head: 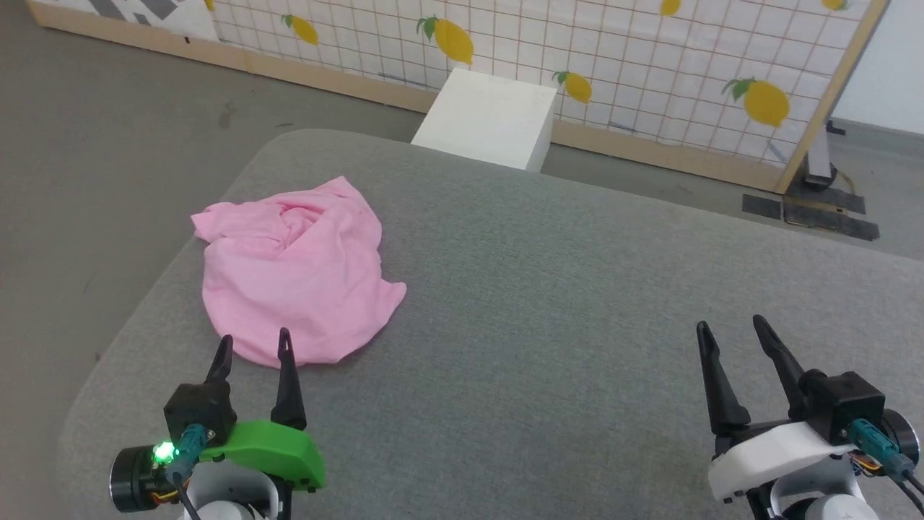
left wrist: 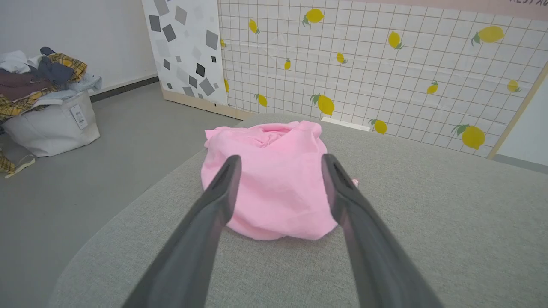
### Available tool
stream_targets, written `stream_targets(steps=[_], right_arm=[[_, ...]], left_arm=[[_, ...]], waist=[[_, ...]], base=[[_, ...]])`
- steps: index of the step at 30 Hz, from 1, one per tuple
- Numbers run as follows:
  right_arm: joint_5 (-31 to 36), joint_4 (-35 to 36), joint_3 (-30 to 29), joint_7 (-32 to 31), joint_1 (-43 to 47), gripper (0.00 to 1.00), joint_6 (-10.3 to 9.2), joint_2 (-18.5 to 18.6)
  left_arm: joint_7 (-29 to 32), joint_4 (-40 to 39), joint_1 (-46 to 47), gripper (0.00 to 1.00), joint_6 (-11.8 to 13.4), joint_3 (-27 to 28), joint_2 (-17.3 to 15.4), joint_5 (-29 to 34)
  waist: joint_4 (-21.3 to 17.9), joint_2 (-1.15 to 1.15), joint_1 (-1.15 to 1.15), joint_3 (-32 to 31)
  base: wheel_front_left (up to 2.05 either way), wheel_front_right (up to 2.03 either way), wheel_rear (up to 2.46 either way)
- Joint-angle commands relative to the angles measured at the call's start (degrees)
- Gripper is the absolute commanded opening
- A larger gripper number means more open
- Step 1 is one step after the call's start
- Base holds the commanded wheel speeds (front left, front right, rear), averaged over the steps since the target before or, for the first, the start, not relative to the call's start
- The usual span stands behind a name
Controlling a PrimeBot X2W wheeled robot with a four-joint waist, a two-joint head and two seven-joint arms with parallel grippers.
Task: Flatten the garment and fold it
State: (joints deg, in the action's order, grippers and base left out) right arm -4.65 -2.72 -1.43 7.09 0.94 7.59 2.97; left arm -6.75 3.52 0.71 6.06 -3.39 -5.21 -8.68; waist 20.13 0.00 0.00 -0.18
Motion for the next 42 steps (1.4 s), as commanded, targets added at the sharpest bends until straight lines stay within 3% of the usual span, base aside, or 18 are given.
stream_targets(steps=[1, 42], right_arm=[[-0.72, -0.25, -0.08, 0.70, -0.36, 1.00, -0.06, -0.05], [-2.96, -1.15, -0.71, 4.25, -0.42, 1.00, -0.09, -0.09]], left_arm=[[-0.67, 0.30, 0.17, 1.00, 0.48, -0.22, -0.44, -0.60], [-5.45, 2.51, 0.39, 1.00, 5.12, -2.53, -2.44, -6.76]], waist=[[0.87, 0.00, 0.00, -0.13], [11.31, 0.00, 0.00, 0.21]], base=[[0.00, 0.00, 0.00], [0.00, 0.00, 0.00]])
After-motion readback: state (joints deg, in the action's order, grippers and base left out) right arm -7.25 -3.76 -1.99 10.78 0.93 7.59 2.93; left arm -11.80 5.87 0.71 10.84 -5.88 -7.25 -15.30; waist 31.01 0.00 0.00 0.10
